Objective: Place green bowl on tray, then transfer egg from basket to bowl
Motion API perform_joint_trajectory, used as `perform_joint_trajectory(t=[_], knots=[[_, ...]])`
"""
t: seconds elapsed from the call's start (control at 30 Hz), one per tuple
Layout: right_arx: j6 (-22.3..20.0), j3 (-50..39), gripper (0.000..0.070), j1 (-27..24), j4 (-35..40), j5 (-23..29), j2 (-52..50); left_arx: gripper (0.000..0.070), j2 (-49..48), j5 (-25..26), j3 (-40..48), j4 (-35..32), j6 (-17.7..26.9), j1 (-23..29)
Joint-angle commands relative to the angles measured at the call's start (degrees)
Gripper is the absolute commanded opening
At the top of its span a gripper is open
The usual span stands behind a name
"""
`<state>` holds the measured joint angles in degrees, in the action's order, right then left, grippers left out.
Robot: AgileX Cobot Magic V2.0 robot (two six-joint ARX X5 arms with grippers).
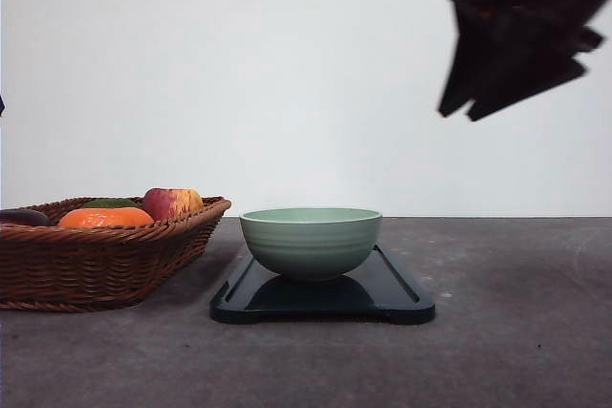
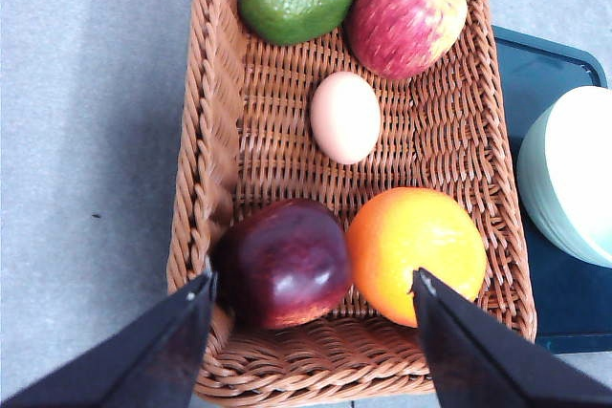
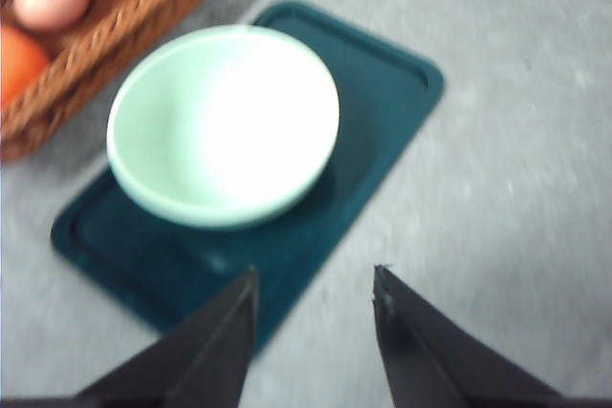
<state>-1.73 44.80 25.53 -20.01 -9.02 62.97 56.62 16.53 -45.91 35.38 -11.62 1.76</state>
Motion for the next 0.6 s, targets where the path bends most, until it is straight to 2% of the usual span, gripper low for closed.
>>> perform_joint_trajectory(t=[0.0,0.23,0.57], knots=[[-0.70,-1.90,0.0237,-0.09,0.69,0.00,-2.39,0.0415,0.31,0.24,-1.29,-0.44,0.23,0.09],[-0.86,-10.26,0.0237,-0.60,0.06,0.07,-12.85,0.0415,0.31,0.26,-1.29,-0.42,0.26,0.09],[-0.77,-11.07,0.0237,-0.60,0.22,0.46,-15.57,0.0415,1.82,0.04,-2.91,-0.63,0.65,-2.77]])
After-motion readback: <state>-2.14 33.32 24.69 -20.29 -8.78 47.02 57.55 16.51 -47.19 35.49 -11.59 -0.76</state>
